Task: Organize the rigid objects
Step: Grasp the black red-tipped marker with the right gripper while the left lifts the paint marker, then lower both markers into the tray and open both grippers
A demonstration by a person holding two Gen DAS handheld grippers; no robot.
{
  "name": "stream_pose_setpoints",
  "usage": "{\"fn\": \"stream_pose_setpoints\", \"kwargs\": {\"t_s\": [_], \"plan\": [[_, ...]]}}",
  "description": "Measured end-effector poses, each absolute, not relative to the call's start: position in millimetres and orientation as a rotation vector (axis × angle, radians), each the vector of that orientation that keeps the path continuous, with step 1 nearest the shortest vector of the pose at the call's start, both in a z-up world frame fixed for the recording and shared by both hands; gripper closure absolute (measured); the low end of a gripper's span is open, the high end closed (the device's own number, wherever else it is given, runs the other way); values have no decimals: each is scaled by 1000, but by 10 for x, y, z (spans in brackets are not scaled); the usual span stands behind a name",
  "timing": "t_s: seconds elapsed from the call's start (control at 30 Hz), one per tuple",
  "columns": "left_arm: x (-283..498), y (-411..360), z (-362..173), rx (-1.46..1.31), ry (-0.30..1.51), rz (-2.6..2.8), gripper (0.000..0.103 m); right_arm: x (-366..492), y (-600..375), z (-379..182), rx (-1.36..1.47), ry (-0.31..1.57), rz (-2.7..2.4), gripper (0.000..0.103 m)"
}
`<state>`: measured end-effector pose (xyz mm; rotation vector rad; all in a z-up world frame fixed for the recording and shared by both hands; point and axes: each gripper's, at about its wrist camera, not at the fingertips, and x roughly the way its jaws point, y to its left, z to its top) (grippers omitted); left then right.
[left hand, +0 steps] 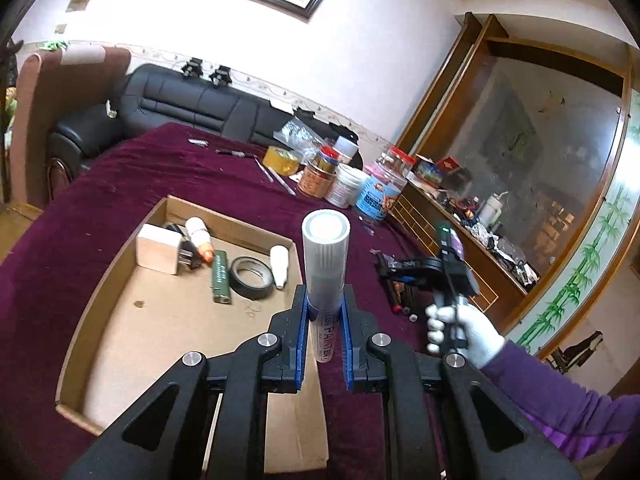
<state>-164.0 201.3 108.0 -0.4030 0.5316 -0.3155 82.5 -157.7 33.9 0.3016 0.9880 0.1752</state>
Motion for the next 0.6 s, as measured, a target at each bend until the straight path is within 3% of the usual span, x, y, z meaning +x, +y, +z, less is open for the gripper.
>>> {"fn": "stream_pose_setpoints", "kwargs": {"t_s": [0.3, 0.6], "plan": [[-2010, 2093, 1160, -336, 516, -214, 92, 116, -1320, 771, 407, 921, 428, 91], [-1908, 2289, 952, -270, 657, -116, 92, -267, -506, 858, 400, 978, 679, 90]]}}
